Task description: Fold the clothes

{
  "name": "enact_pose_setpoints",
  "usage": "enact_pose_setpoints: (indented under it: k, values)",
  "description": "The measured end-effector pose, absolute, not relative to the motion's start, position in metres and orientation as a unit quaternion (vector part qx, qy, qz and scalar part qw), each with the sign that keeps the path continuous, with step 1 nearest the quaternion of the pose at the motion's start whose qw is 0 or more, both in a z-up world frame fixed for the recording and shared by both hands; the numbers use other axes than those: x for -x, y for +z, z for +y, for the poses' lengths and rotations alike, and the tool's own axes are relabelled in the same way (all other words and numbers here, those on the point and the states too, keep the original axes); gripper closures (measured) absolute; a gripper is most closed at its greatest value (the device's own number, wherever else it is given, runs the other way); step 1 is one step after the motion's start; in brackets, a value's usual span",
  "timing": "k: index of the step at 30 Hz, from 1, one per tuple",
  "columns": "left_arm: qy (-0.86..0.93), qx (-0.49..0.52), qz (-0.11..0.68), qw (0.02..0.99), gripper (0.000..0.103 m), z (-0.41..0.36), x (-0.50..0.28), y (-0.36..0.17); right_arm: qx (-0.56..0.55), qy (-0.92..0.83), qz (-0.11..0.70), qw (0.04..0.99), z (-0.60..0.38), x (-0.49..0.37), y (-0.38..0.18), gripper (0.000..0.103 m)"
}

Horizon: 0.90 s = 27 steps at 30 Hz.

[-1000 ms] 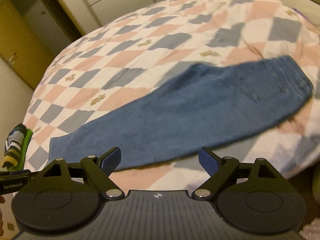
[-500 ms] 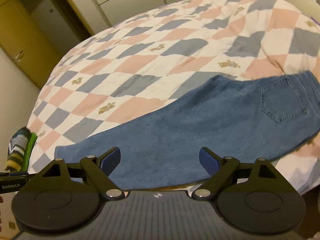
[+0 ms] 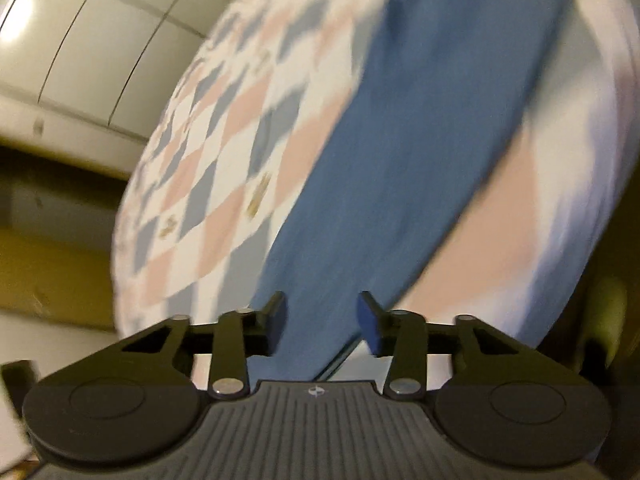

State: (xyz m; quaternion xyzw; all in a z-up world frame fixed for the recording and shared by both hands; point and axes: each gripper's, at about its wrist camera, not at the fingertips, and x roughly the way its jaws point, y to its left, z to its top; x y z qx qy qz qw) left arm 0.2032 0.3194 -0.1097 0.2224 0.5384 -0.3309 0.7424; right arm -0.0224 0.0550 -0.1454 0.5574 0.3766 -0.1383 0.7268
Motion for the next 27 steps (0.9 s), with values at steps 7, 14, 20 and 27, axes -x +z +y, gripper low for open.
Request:
enact_pose_setpoints:
  k: [7, 14, 20, 27]
  values:
    - [-0.384, -0.26, 0.539, 0.703, 0.06, 0.352, -0.243, -0.153, -0.679, -0.127, 0.329, 0.644, 0.149, 0.012, -0.209, 0.071]
    - [-0.435, -0.286, 0.527, 0.672, 0.06, 0.354, -0.267, -0.18, -0.729, -0.146, 0.303, 0.597, 0.206, -0.009, -0.264, 0.071]
    - [-0.477, -0.279, 0.526, 0.647, 0.059, 0.354, -0.289, -0.194, -0.751, -0.163, 0.283, 0.574, 0.232, -0.017, -0.291, 0.071]
    - [-0.509, -0.251, 0.555, 0.608, 0.058, 0.344, -0.33, -0.22, -0.714, -0.184, 0.288, 0.61, 0.246, -0.026, -0.29, 0.1]
